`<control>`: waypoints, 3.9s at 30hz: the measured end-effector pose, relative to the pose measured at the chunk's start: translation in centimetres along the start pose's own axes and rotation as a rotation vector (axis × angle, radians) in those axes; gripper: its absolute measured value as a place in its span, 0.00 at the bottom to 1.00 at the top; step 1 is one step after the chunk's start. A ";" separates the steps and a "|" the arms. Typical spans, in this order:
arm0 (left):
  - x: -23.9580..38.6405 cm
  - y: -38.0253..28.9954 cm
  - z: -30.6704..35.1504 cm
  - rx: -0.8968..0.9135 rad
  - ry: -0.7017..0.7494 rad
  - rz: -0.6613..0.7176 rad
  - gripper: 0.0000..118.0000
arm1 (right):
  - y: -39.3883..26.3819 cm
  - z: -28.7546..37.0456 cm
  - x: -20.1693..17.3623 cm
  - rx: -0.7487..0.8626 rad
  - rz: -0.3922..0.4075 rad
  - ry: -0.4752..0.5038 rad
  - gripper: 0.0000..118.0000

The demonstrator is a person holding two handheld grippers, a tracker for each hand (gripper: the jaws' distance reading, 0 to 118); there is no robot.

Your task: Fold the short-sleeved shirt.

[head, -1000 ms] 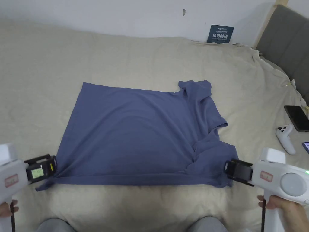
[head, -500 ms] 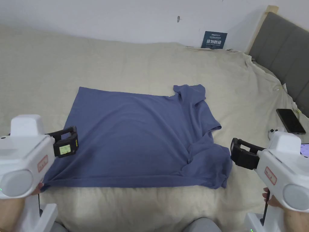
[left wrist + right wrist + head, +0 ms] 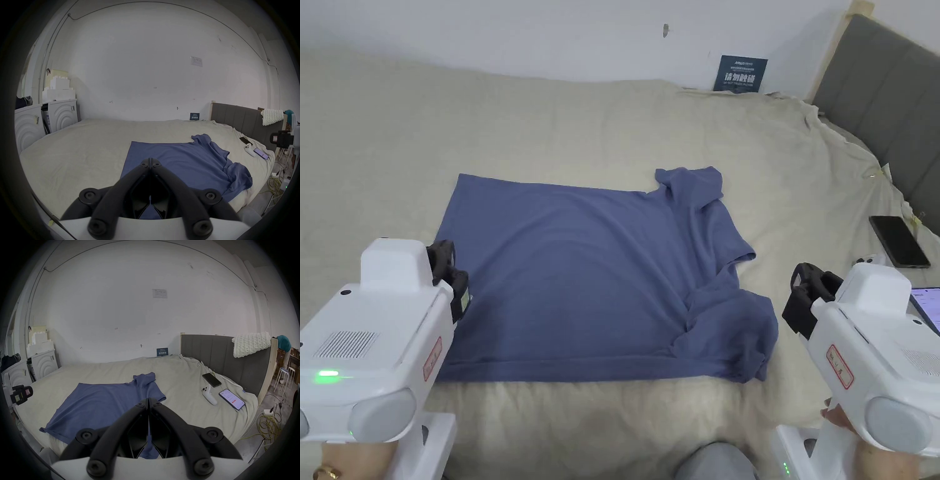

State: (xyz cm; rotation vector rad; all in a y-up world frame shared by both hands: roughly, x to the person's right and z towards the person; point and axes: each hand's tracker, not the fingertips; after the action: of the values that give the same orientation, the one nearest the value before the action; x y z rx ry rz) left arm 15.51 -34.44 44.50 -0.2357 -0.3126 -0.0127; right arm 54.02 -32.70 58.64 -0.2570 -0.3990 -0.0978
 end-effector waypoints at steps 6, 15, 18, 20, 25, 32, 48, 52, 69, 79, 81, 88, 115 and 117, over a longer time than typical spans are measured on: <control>-0.6 0.2 0.3 0.000 0.010 0.004 0.00 | 0.5 -0.1 -0.9 -0.033 -0.005 0.006 0.00; -0.7 0.5 0.9 -0.011 0.033 0.006 0.00 | 1.5 -6.8 1.3 -0.433 0.006 0.005 0.00; -0.9 0.4 0.8 -0.015 0.041 0.012 0.00 | 0.6 -9.3 1.8 -0.598 -0.024 -0.003 0.08; -1.0 0.4 0.7 -0.017 0.048 0.011 0.00 | -0.4 -10.3 2.2 -0.668 -0.055 0.018 0.38; -1.0 0.2 0.5 -0.033 0.052 0.010 0.00 | -3.0 -12.0 2.6 -0.740 -0.056 -0.038 0.74; -1.3 -0.4 0.1 -0.062 0.059 0.016 0.00 | -5.0 -14.3 4.1 -0.774 -0.145 -0.165 0.65; -5.1 -0.7 -3.3 -0.338 0.072 0.167 0.96 | -2.8 -13.1 4.3 -0.695 -0.189 -0.058 0.00; -7.1 -0.6 -4.1 -0.458 0.077 0.158 1.00 | -1.6 -12.3 4.6 -0.660 -0.197 -0.040 0.00; -7.2 -7.2 -6.3 -0.799 0.002 0.005 0.08 | -2.0 -12.1 4.1 -0.662 -0.190 -0.049 0.00; -9.2 -1.8 -5.1 -0.570 0.004 0.155 0.00 | 1.3 -11.2 5.2 -0.624 -0.153 -0.020 0.00; -9.6 -0.3 -5.6 -0.525 0.021 0.183 0.00 | 2.6 -11.4 5.4 -0.592 -0.155 -0.021 0.00; -8.9 4.5 -10.6 -0.419 0.053 0.213 0.00 | 7.0 -14.8 4.3 -0.498 -0.124 -0.055 0.00; -7.8 1.5 -28.1 -0.659 0.135 0.090 0.98 | 3.6 -33.1 -0.2 -0.647 -0.051 -0.190 0.87; -8.1 2.7 -26.9 -0.615 0.116 0.119 0.98 | 4.5 -31.7 0.1 -0.630 -0.070 -0.173 0.97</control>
State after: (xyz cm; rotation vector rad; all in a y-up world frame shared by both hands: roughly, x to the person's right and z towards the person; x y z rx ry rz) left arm 16.07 -38.26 16.57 -0.8602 -0.1711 -0.0046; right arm 66.48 -36.77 29.45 -0.8775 -0.5427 -0.2720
